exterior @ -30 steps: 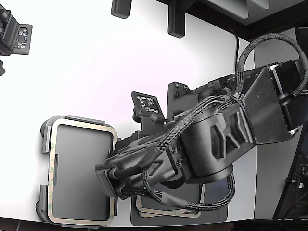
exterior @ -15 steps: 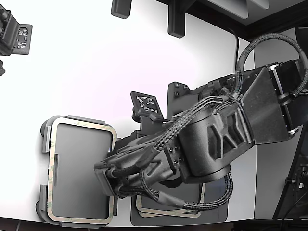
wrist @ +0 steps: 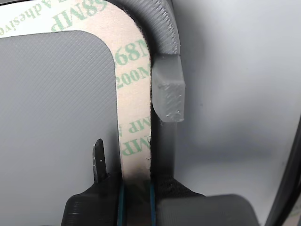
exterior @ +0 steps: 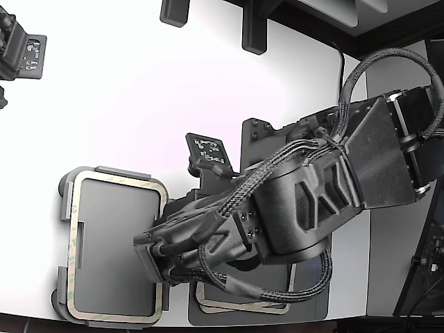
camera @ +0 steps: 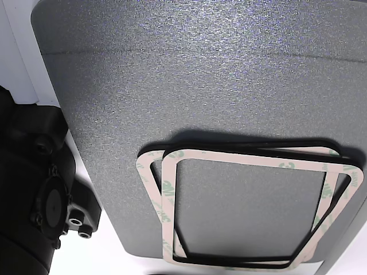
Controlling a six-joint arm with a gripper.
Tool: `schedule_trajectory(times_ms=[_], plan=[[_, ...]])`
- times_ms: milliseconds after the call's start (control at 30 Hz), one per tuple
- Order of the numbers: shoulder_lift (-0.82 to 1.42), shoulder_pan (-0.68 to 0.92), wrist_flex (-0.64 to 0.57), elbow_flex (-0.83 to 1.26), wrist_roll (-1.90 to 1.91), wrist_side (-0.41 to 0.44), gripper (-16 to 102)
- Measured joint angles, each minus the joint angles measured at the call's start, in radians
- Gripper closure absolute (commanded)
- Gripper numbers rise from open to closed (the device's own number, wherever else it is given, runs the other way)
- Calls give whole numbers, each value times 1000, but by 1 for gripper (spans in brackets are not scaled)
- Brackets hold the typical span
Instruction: Grab top frame and put it into gray box.
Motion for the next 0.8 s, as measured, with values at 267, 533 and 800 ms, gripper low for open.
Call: schedule_trajectory(times_ms=[267,533,800], plan=[[-3,-2,-23,5,-23,3,-14],[37,-11,-101,-48,-57,147,-14],[281,-80,-272,144,-451,311,-14]])
